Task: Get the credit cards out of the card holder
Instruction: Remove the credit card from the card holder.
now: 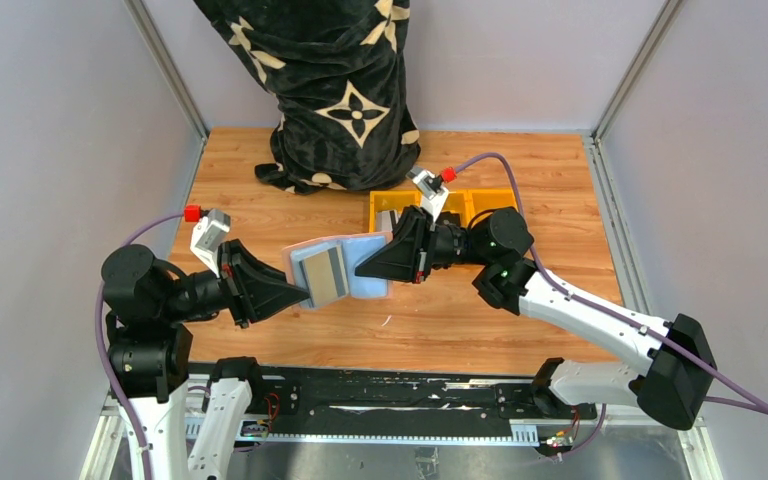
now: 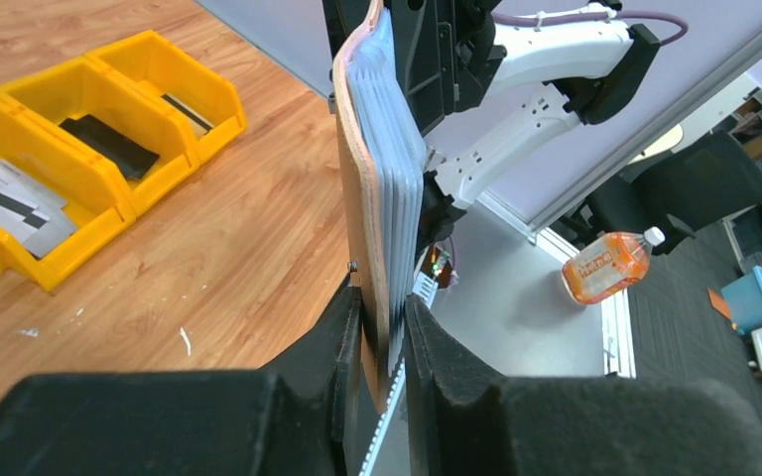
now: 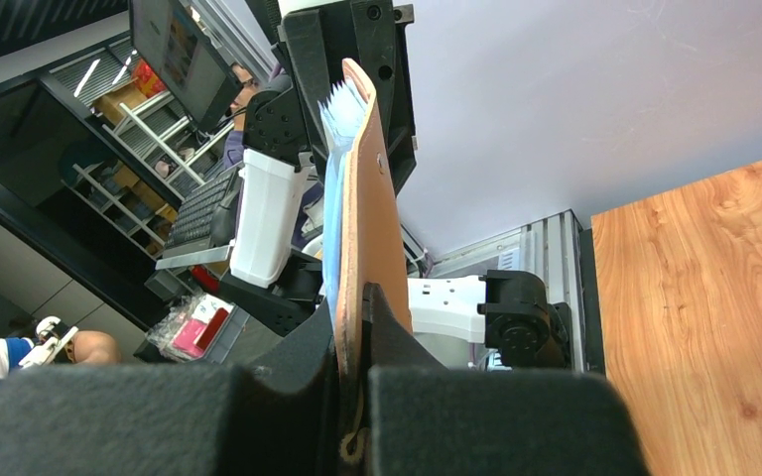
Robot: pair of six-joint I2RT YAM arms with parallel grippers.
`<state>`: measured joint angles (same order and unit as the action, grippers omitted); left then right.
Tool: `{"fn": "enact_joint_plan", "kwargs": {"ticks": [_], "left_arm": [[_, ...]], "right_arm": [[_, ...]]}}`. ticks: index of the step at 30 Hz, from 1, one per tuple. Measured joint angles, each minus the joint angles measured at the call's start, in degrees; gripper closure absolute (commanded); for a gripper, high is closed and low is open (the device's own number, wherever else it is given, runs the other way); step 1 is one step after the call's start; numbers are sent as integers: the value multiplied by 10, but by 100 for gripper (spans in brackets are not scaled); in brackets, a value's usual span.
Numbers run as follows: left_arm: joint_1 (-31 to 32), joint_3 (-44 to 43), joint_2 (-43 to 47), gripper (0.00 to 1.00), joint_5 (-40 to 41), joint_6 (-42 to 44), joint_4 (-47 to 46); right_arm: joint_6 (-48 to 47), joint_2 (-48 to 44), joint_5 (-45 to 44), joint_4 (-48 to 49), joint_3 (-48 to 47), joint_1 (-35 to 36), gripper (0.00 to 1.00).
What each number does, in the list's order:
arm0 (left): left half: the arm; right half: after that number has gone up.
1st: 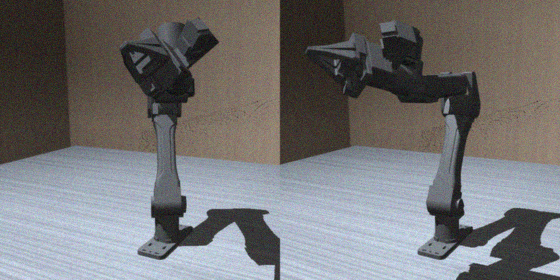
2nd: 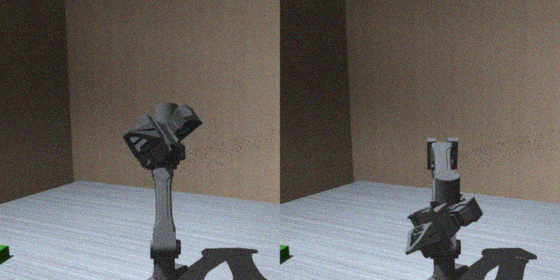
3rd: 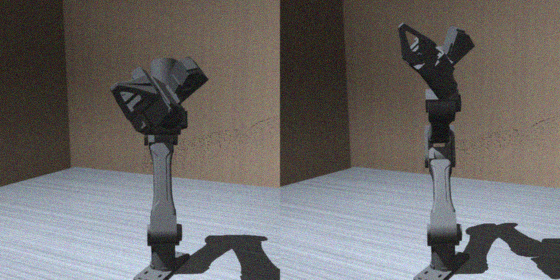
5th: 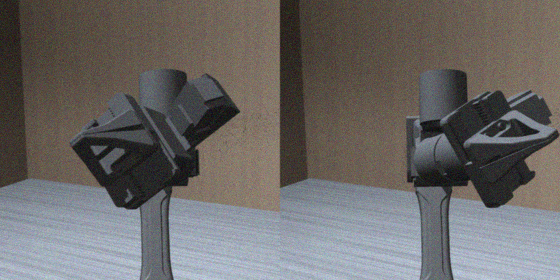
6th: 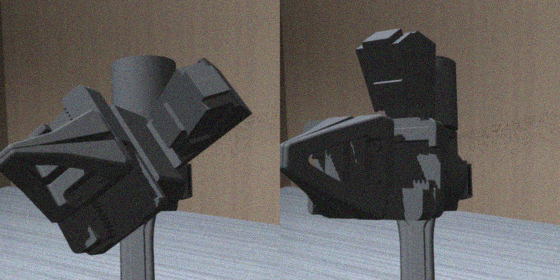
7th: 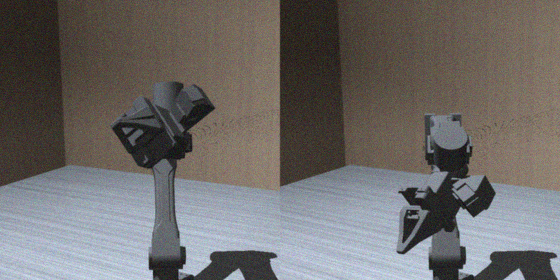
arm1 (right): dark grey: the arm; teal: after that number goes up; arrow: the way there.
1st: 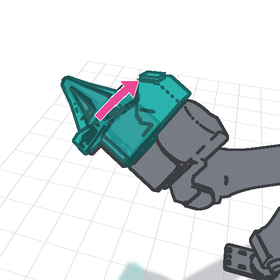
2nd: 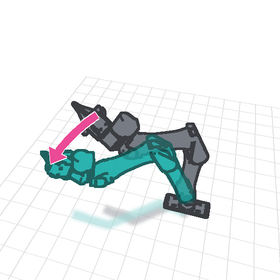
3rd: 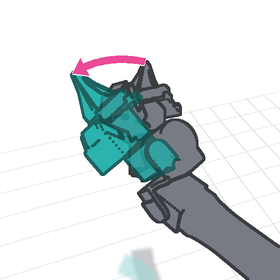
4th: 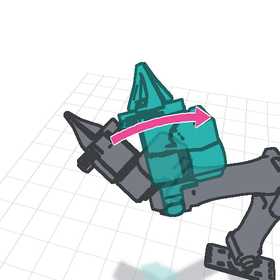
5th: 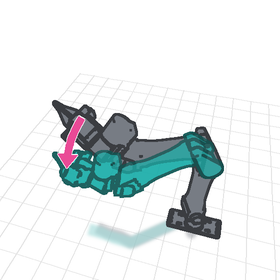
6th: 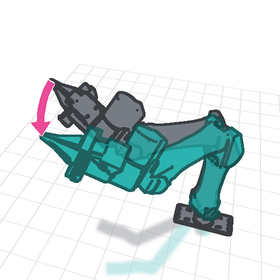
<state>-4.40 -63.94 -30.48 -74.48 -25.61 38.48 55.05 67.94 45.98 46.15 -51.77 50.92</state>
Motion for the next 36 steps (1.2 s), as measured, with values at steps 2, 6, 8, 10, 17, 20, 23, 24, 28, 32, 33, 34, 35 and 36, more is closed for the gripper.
{"fn": "enact_joint_plan", "kwargs": {"ticks": [2,6,8,10,17,20,23,24,28,32,33,34,35,36], "left_arm": [[0,0,0,83,1,-4,-4],[0,0,0,87,0,-15,-16],[0,0,0,92,-1,-19,-21],[0,0,2,95,1,-20,-23],[0,-6,30,100,77,22,-17],[0,-12,49,100,123,57,-11],[0,-22,57,100,144,88,-3],[0,-24,57,100,149,97,-1],[0,-24,57,100,165,122,12],[0,-24,58,100,174,137,19],[0,-24,58,100,178,141,21],[0,-24,58,100,183,144,23],[0,-24,58,100,186,146,24],[0,-24,58,100,191,148,25]], "right_arm": [[1,0,1,4,0,-1,100],[2,-2,1,5,0,-1,100],[1,-3,1,4,0,-2,100],[0,-3,1,3,0,-2,95],[-12,-1,0,-3,0,2,62],[-22,3,-7,-8,0,9,55],[-37,6,-17,-21,-1,18,51],[-45,7,-22,-31,-3,22,50],[-84,11,-45,-79,-21,42,53],[-106,13,-55,-98,-33,54,70],[-110,13,-56,-102,-33,54,75],[-113,13,-57,-106,-33,54,79],[-116,13,-57,-109,-33,54,84],[-118,13,-59,-112,-33,54,88]]}}
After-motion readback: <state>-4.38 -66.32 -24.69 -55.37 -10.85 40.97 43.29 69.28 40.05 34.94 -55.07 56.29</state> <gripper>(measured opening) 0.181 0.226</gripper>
